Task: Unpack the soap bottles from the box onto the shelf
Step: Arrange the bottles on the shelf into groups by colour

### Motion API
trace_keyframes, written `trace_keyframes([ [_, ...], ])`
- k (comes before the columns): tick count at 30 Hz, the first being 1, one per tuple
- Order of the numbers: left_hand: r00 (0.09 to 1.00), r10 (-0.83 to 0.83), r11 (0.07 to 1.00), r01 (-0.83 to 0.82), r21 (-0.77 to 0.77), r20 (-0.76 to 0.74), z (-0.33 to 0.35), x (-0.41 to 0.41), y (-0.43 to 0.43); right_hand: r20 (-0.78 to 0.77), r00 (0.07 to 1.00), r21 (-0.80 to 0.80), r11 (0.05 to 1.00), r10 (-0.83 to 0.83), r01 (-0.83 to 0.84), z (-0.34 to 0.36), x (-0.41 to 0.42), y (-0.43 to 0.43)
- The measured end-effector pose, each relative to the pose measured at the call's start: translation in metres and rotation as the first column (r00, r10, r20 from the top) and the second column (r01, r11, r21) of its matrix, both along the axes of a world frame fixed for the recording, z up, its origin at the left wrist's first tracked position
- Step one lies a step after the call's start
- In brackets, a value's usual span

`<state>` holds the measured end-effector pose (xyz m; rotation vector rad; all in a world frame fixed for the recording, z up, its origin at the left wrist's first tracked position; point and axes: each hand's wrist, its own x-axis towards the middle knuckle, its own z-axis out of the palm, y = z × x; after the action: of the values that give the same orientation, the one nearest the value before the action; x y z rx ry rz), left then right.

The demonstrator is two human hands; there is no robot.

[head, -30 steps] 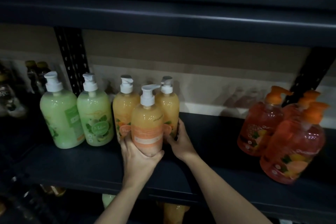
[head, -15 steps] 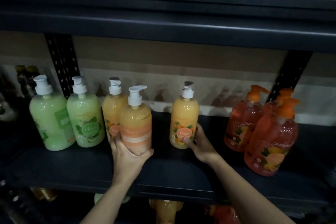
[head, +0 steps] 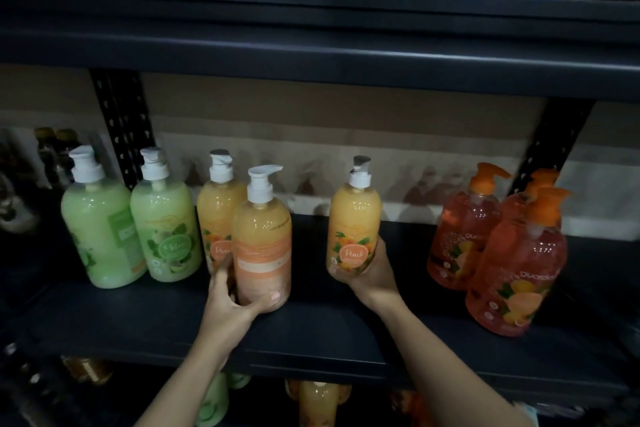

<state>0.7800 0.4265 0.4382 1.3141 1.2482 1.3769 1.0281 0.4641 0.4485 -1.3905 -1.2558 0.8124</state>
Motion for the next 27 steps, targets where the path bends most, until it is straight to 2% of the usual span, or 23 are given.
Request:
trace_keyframes([
  [5,0.999,-0.047,0.999,0.047,0.017,0.002,-0.002,0.0,0.0,0.035,0.996,-0.045,0.995,-0.087,0.089,-0.002,-0.004,0.002],
  [11,0.987,-0.045,0.998,0.039,-0.042,-0.153,-0.004,0.004,0.005,0.051,0.992,-0.046,0.992,-0.115,0.118,-0.005,-0.001,0.001],
  [15,0.961,-0.02,1.0,0.019,-0.008,-0.277,0.009,0.014,0.014,0.033,0.994,-0.031,0.994,-0.102,0.103,-0.003,-0.004,0.002],
  [19,0.962,0.019,0.999,-0.011,0.03,-0.274,0.015,0.036,0.025,0.004,0.995,-0.028,0.995,-0.097,0.097,-0.004,-0.004,0.002],
  [27,0.98,0.009,1.0,-0.013,-0.02,-0.197,0.028,0.065,0.049,0.024,0.996,-0.038,0.995,-0.089,0.09,-0.003,-0.003,0.002],
])
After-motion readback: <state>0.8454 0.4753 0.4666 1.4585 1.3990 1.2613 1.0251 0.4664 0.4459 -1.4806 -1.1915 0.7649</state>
